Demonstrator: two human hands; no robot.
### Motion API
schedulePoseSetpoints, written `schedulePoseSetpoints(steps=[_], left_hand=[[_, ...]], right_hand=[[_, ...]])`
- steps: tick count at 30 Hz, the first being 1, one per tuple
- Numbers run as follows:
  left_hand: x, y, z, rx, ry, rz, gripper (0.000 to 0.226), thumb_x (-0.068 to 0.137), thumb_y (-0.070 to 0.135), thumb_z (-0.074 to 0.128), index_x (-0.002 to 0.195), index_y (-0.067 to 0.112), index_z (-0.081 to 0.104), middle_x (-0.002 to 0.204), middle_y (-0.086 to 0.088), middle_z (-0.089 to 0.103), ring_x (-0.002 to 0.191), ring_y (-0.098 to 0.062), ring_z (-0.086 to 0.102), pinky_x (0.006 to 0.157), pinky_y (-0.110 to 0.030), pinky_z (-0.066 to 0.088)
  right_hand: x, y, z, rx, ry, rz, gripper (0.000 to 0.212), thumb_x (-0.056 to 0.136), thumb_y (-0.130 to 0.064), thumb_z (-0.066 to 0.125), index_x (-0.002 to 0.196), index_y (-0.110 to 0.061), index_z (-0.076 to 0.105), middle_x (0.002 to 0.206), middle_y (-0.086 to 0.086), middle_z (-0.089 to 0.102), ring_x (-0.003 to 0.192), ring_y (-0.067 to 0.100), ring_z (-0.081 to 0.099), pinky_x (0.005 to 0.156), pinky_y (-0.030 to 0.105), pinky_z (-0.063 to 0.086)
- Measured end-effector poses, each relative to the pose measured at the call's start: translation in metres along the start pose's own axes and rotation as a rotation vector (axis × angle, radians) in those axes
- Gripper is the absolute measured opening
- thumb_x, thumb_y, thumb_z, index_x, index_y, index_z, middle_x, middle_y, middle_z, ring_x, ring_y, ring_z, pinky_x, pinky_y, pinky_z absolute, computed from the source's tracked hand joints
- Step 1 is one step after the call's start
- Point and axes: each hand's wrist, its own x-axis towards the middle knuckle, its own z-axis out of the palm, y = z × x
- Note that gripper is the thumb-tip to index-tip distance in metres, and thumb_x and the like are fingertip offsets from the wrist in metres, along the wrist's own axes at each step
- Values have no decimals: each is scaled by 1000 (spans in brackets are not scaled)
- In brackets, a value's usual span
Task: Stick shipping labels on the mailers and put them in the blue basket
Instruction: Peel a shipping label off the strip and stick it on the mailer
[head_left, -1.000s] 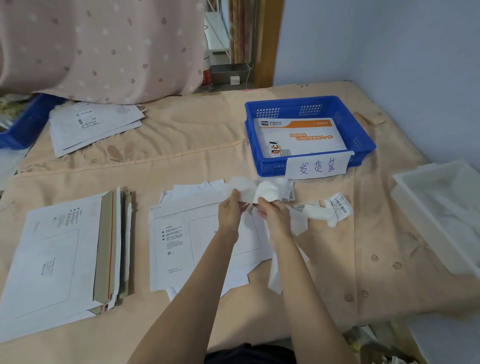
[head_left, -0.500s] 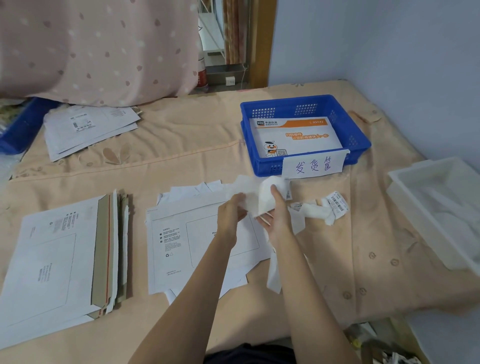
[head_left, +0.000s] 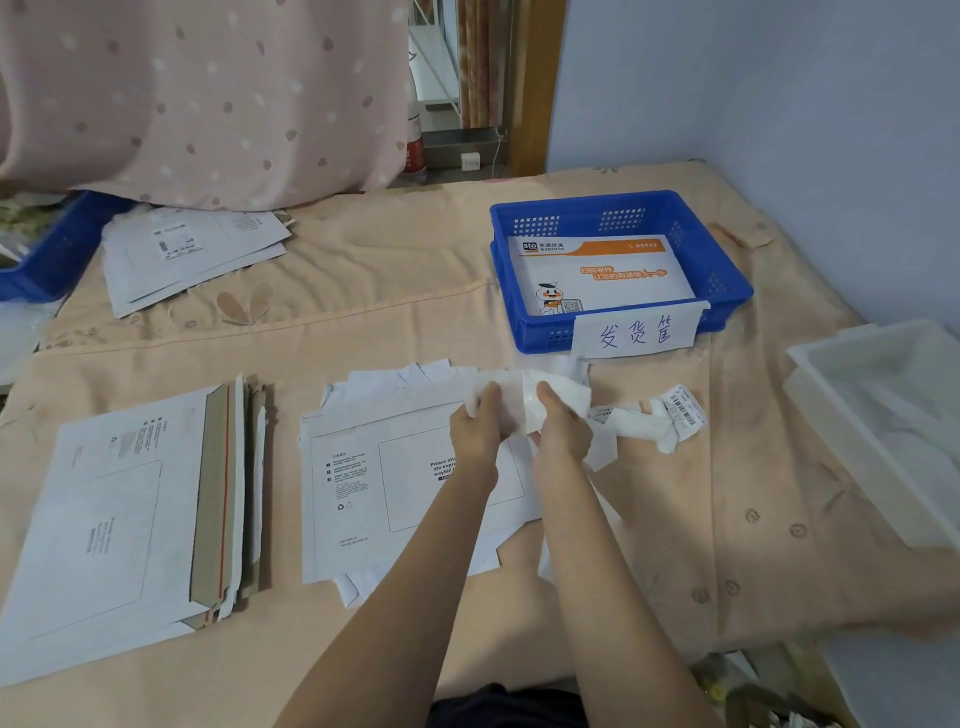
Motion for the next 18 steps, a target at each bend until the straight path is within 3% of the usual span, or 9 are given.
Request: schedulePoseSetpoints(steps=[2,5,8,12,15,18], left_hand=[[4,4,1,-46,25,-41,21,93,26,57,103,8,56,92,-3,59,92,-22,58,64,-22,50],[9,10,0,-125,15,-126,25,92,25,60,105,6,51,101,-7,59,97,-24,58,69,-26,51],[12,13,-3,-243,-14,-190,43,93,22,59,128,-1,48,122,-15,57,99,-26,58,61,-27,53],[15,13,-5,-247,8,-172,50,92,21,61,134,0,43,127,-17,54,99,-27,57,63,-28,53],[18,15,-3,-195,42,-144,40,93,25,60,122,1,48,113,-12,57,98,-28,58,63,-27,53],[17,15,-2,-189,29,-160,38,93,37,58,114,6,51,113,-12,59,105,-31,61,69,-30,55]], right_hand=[[-3,-4,2,122,-29,119,16,83,-17,73,86,-12,57,92,5,64,91,25,62,84,37,54],[-7,-13,0,284,-127,259,23,87,-17,68,104,-10,55,108,9,65,79,20,63,66,28,51],[-5,-15,-5,304,-190,363,27,88,-27,65,111,-15,56,112,2,65,77,13,60,70,24,45],[0,-10,-9,359,-220,316,43,84,-26,68,124,-14,57,109,5,67,85,16,64,69,26,50],[-1,-11,-9,345,-305,244,37,82,-24,68,118,-14,61,108,5,68,89,19,64,71,28,51],[2,-3,-4,6,-306,33,12,79,-12,73,90,-16,67,88,-1,69,88,17,63,77,26,50]])
